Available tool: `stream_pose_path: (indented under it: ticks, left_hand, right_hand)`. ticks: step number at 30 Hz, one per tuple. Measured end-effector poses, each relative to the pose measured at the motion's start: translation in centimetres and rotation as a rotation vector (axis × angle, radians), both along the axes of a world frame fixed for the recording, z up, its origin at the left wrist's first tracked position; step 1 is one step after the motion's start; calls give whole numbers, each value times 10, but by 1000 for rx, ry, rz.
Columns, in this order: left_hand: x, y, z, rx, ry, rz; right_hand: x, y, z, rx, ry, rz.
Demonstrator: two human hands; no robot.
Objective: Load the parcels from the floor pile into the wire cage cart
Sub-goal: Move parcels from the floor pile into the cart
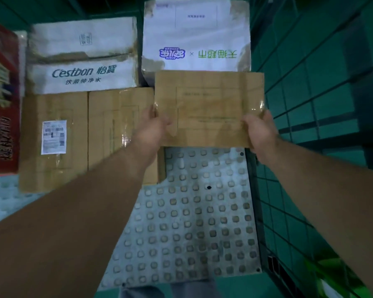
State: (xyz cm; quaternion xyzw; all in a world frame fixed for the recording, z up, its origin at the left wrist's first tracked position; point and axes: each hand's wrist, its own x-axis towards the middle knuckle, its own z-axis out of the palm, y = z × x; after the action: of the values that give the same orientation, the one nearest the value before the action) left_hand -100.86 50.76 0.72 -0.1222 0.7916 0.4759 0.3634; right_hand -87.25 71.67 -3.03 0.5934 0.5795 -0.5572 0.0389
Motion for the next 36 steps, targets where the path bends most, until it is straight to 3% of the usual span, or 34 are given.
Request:
stream_pose_path:
  ticks: [2, 5, 8, 11, 14, 16, 19, 25, 31, 36]
  left_hand:
    - [4, 4, -3, -181, 69, -302]
    - [24, 1, -25, -608, 238, -1049]
    - [36, -4, -49, -727, 305, -1327]
    - [39, -10, -64, -786, 320, -1321]
    - [46, -14, -70, -786, 450, -1295]
    - [44, -15, -71, -798, 599, -1271]
    - [27, -5, -70, -821, 713, -1238]
    - [5, -1, -70, -780, 725, -1233]
    - [-3, 7, -73, -839, 725, -1283]
    - [-11, 10, -68, -819, 595, -1342]
  right_hand:
    - [-4, -2, 2, 14, -4, 114]
    - [-1, -6, -12, -8, -84, 297]
    - [4, -11, -12, 21, -87, 433]
    - [0, -17, -21, 54, -11, 427]
    - [2, -19, -28, 278, -180, 609]
    - [7, -20, -30, 311, -364, 764]
    - [13, -12, -29, 576, -538, 995]
    - [-3, 8, -25, 745, -549, 1087]
    - [-24, 13, -28, 884, -729, 1387]
    - [-23, 1, -28, 888, -791, 1377]
